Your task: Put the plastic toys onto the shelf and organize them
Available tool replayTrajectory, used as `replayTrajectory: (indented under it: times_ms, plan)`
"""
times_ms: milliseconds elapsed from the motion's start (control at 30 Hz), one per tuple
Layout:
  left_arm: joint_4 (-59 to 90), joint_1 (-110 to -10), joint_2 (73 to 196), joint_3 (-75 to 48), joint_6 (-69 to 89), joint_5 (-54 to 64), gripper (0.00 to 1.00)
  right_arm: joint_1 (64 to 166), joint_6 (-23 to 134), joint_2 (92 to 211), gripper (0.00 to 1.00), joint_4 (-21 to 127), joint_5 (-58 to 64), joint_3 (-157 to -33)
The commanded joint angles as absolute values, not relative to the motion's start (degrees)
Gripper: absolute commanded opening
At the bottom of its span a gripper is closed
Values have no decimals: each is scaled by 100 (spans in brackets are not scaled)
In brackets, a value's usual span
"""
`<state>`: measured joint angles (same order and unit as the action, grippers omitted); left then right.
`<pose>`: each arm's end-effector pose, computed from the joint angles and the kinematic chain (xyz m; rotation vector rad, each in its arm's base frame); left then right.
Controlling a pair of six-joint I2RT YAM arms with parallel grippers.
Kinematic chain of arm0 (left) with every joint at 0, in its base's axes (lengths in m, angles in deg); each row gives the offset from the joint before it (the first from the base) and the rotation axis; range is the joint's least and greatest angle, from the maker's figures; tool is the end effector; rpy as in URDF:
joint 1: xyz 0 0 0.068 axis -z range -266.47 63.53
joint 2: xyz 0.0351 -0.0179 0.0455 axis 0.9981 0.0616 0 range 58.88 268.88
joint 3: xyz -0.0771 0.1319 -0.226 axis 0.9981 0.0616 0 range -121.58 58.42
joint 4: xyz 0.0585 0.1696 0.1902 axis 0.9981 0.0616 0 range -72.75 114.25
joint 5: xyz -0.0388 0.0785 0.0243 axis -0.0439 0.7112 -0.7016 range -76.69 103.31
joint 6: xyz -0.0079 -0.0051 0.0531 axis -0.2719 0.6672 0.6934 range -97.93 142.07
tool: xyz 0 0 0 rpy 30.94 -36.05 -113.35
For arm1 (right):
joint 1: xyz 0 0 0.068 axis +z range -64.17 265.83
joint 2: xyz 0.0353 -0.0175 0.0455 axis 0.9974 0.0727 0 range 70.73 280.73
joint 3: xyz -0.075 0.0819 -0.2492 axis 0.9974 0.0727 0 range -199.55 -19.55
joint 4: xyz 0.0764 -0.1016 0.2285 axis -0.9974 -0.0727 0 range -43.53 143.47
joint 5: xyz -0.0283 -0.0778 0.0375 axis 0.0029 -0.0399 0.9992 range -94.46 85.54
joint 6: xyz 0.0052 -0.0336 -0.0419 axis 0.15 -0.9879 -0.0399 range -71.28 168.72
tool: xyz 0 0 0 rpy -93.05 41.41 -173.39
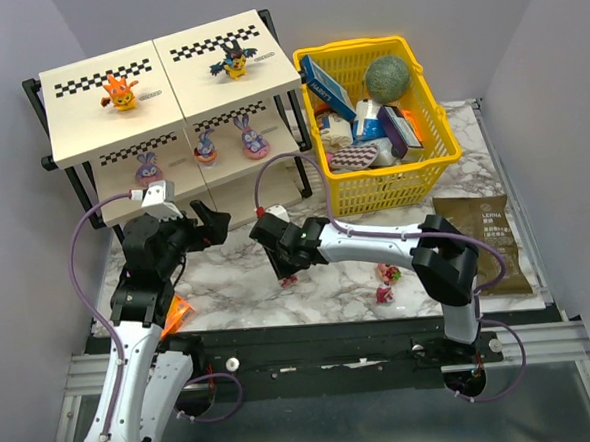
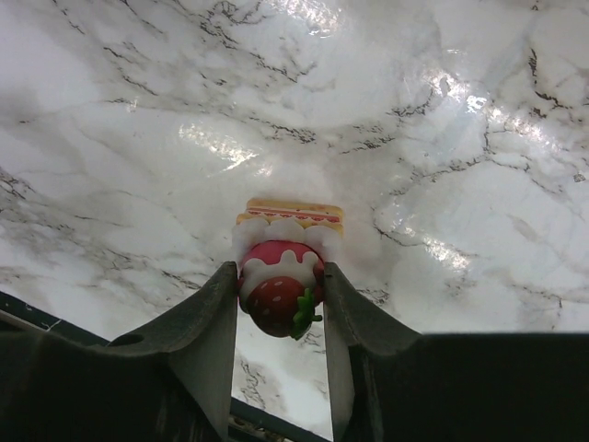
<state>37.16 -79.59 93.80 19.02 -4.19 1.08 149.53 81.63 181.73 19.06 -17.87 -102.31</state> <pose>0.1460 -0.0252 0.3146 -0.1642 1.8691 -0.5982 0.1885 0.3628 0.2003 -0.6282 2.5653 0.2730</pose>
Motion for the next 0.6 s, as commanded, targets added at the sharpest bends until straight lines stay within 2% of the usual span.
replayTrajectory:
  times_ms: [0,33,133,233,333,567]
  plan:
    - [3923,-7926,9333,1659,-491,294,99,14964,7975,18025,44,2050,-1791,-10200]
    - [3914,-7926,9333,1650,-535,277,99,14964,7966,17876,58,2199,-1826,-10156]
    - [3827,-7891,9281,1667,-737,198,99,14964,7896,17673,78,2445,-1992,-10068]
    - [3660,-7856,9088,1790,-904,101,99,14973,7747,17287,89,2989,-2194,-9734]
    - [3475,-7856,8675,2096,-1071,162,99,14973,7553,16979,94,3752,-2248,-9111]
    - [3412,-7689,7752,2695,-1186,189,99,15420,6834,16820,97,5538,-2424,-7704]
